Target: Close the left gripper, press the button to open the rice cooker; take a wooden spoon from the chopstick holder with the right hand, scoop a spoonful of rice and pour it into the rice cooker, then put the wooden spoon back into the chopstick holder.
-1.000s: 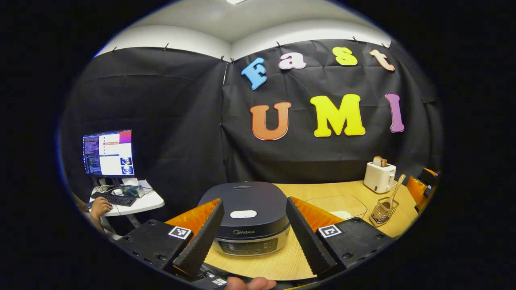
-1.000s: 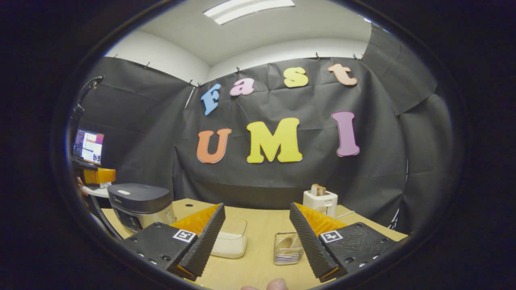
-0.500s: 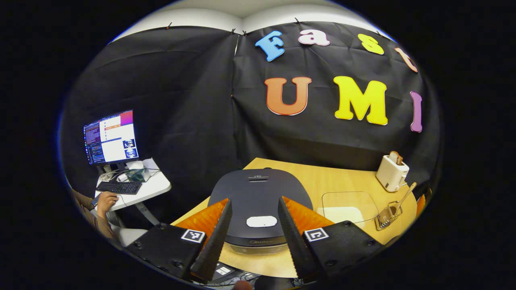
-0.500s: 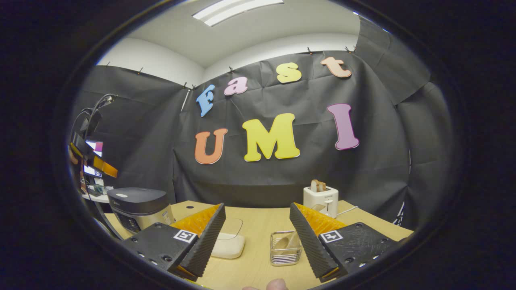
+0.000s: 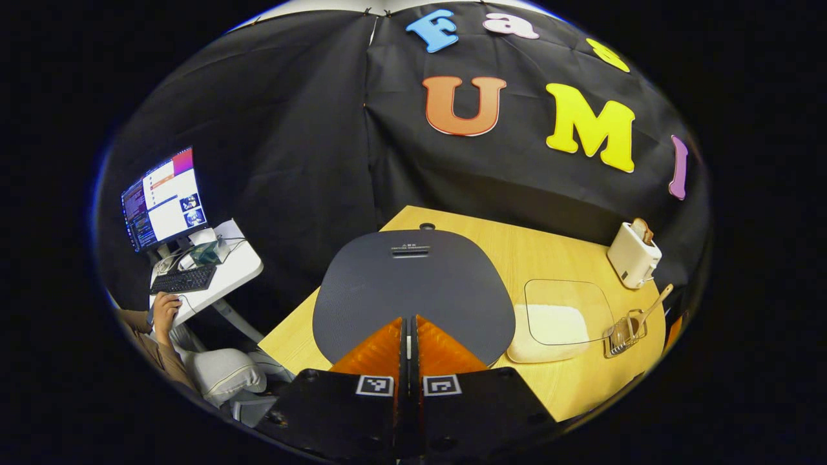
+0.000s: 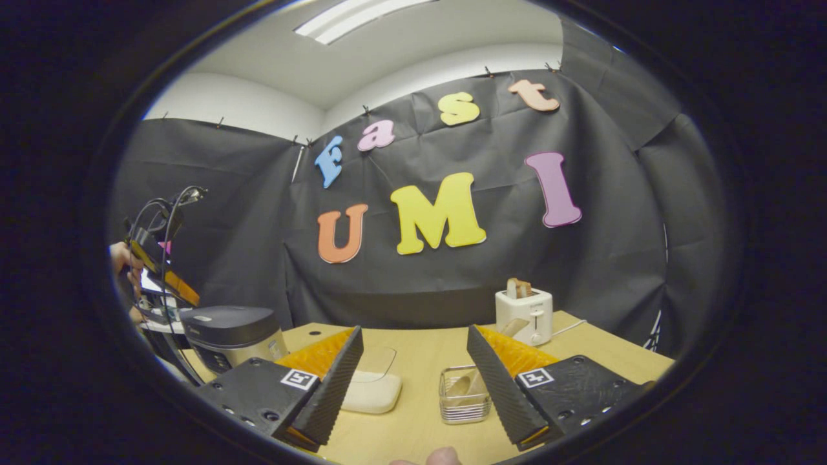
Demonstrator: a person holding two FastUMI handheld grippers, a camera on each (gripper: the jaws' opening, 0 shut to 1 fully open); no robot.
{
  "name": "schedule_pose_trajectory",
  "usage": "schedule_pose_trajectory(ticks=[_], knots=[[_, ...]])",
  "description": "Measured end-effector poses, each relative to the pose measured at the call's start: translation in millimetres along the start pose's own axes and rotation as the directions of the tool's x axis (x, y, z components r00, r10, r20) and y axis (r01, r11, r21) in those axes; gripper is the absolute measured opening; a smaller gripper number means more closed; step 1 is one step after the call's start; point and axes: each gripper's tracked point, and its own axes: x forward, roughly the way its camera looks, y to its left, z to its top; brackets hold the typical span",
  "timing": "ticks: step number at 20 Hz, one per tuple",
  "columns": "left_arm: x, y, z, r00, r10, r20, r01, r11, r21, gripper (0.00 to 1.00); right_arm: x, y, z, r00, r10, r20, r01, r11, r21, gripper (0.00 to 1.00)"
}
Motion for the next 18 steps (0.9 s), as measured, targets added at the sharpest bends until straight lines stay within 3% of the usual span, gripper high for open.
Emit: schedule_pose_trajectory(ticks=[7, 8, 9, 11, 14, 18], knots=[[11, -14, -20, 0.998, 0.004, -0.056, -0.004, 1.0, 0.003, 0.03, -1, -15, -4, 1.0, -0.018, 0.01, 0.018, 1.0, 0.018, 0.96], [7, -15, -17, 0.999, 0.019, -0.031, -0.018, 1.0, 0.022, 0.03, -2, -18, -4, 1.0, -0.023, 0.015, 0.022, 0.999, 0.024, 0.92], [10, -12, -19, 0.999, 0.033, -0.038, -0.033, 0.999, 0.025, 0.0, -3, -20, -3, 1.0, -0.025, 0.018, 0.025, 0.999, 0.03, 0.96], [12, -11, -24, 0.998, 0.055, -0.006, -0.055, 0.998, 0.02, 0.03, -5, -27, -2, 0.999, -0.039, 0.026, 0.038, 0.998, 0.042, 0.92], [12, -13, -24, 0.998, 0.056, 0.02, -0.057, 0.997, 0.049, 0.03, -4, -25, -6, 0.999, -0.036, 0.019, 0.035, 0.998, 0.053, 0.95], [7, -12, -13, 0.996, 0.037, 0.086, -0.034, 0.999, -0.031, 0.03, -8, -37, 0, 0.996, -0.077, 0.034, 0.077, 0.997, 0.012, 0.92]])
